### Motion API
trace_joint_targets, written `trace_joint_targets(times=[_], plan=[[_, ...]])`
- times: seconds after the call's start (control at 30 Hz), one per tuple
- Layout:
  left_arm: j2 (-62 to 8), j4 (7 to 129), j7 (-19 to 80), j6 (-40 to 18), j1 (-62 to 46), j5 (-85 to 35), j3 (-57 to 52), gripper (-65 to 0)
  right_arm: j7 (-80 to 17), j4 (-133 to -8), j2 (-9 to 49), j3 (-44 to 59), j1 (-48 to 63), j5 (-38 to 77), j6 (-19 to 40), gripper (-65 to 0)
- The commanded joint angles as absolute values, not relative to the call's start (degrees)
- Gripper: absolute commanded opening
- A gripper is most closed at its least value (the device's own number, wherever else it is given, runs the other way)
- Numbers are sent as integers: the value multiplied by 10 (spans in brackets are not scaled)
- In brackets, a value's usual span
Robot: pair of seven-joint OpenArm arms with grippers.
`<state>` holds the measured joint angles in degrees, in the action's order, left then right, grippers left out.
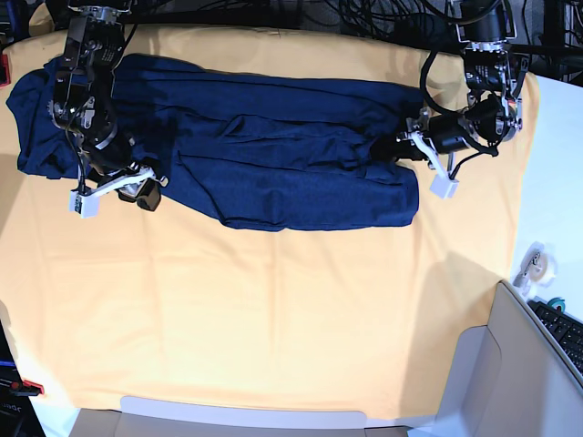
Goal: Fold the T-shirt properly
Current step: 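Lift the end in the left gripper and fold it toward the right gripper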
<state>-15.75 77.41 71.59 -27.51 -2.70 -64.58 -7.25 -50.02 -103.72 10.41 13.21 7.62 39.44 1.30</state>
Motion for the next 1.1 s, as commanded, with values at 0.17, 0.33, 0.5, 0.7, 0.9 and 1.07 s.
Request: trace_joint_targets(times=[0.17, 0.33, 0.5, 0.7, 0.9, 1.07], plan=[[-159, 860, 735, -338, -29, -641, -67, -650, -492, -1084, 109, 231, 72, 398, 15, -389], [-140, 915, 728, -339, -29, -641, -16, -650, -492, -1110, 114, 292, 95, 398, 15, -389], [-104, 932, 709, -339, 0, -637, 80, -650, -492, -1113, 112, 357, 122, 398, 16, -389], [-73, 925, 653, -320, 50, -635, 214, -650, -492, -1113, 110, 400, 156, 400, 16, -389], [-53, 865, 597, -274, 108, -635, 321, -650, -491, -1113, 113, 419, 180, 415, 16, -389], [-46, 822, 561, -273, 116, -635, 369, -650, -491, -1113, 110, 422, 189, 418, 16, -389]])
